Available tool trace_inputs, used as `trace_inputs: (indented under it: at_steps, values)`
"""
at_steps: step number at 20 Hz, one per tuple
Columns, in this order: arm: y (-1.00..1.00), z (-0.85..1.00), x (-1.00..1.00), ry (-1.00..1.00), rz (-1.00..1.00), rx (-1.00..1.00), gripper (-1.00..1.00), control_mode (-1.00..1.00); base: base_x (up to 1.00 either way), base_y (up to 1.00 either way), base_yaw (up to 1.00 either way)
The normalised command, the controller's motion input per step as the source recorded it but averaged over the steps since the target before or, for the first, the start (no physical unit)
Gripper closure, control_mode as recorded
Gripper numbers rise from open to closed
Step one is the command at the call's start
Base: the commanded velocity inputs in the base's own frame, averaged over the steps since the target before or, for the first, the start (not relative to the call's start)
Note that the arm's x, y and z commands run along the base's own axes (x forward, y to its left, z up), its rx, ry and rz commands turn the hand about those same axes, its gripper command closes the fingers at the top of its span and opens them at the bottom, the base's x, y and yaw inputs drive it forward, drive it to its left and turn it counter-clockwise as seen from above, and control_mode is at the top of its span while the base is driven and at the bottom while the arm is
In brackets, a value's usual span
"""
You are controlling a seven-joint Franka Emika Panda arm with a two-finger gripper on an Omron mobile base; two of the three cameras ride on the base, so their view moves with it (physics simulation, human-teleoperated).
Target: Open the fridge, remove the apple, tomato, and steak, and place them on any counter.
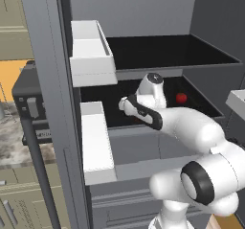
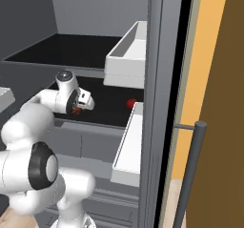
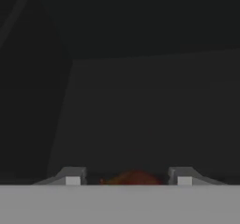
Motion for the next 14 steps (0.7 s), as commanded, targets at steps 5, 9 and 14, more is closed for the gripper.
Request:
trace_inputs:
  at_steps: [5, 9, 14]
  values:
    - [-0.01, 0.63, -0.56, 0.01, 0.00, 0.01, 1.00, -1.00, 0.00, 0.00, 0.00]
    - [0.00, 1.00, -0.36, 0.26, 0.00, 0.00, 1.00, -1.00, 0.00, 0.00, 0.00]
    - [-0.01, 0.72, -0.66, 0.16, 0.00, -0.02, 1.00, -1.00, 0.00, 0.00, 0.00]
